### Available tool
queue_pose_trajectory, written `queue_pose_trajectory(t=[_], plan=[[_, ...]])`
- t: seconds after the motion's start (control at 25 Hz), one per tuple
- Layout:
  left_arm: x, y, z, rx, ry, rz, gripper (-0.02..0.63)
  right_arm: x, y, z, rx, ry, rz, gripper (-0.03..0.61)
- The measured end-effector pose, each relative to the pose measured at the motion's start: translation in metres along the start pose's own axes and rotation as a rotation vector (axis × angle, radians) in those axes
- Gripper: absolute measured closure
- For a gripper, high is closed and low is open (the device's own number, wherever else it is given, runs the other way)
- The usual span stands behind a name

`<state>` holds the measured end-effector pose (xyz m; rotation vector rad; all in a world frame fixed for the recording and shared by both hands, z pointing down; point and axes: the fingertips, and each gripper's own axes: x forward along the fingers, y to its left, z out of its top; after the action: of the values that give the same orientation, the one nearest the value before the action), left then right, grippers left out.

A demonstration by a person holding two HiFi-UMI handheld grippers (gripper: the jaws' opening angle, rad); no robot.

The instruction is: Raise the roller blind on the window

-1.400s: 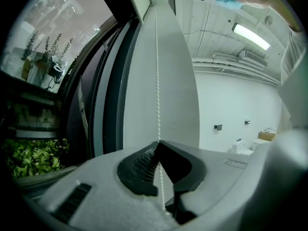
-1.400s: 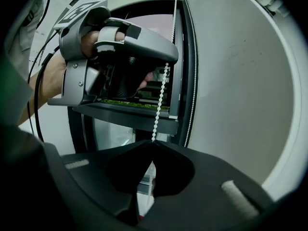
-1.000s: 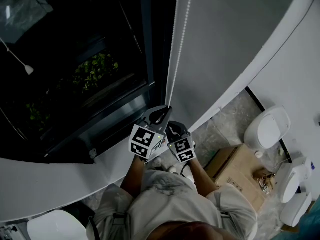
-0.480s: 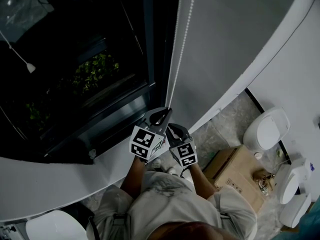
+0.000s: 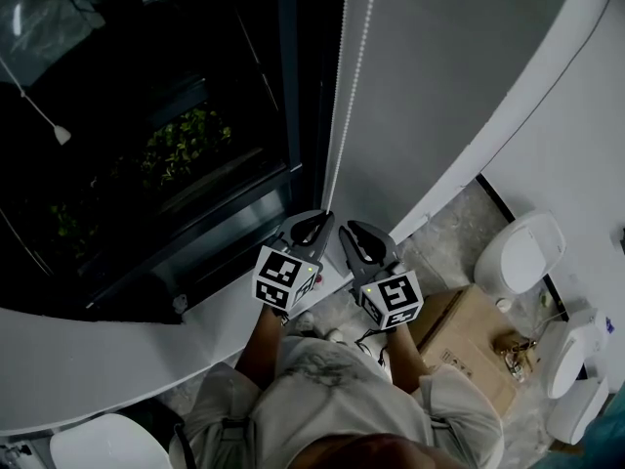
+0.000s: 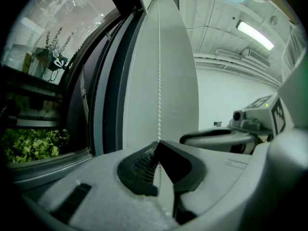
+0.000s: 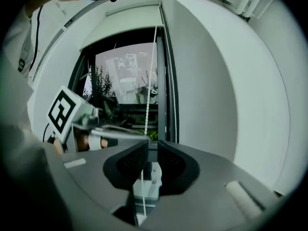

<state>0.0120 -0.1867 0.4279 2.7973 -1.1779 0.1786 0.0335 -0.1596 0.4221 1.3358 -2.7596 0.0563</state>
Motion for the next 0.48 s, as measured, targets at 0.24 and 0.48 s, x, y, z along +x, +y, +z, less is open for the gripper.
queue_pose_trajectory(t=[0.24, 0.48], plan=[[0.001, -0.002, 0.0, -0.004, -0.001, -0.008, 0.6, 0.0, 0.008, 0.079, -0.075, -0.143, 0.046, 0.505], [0.001, -0.003, -0.001, -0.005, -0.005, -0.01, 0.6, 0.01, 0.01, 0.136, -0.116, -0.237, 0.073, 0.497]])
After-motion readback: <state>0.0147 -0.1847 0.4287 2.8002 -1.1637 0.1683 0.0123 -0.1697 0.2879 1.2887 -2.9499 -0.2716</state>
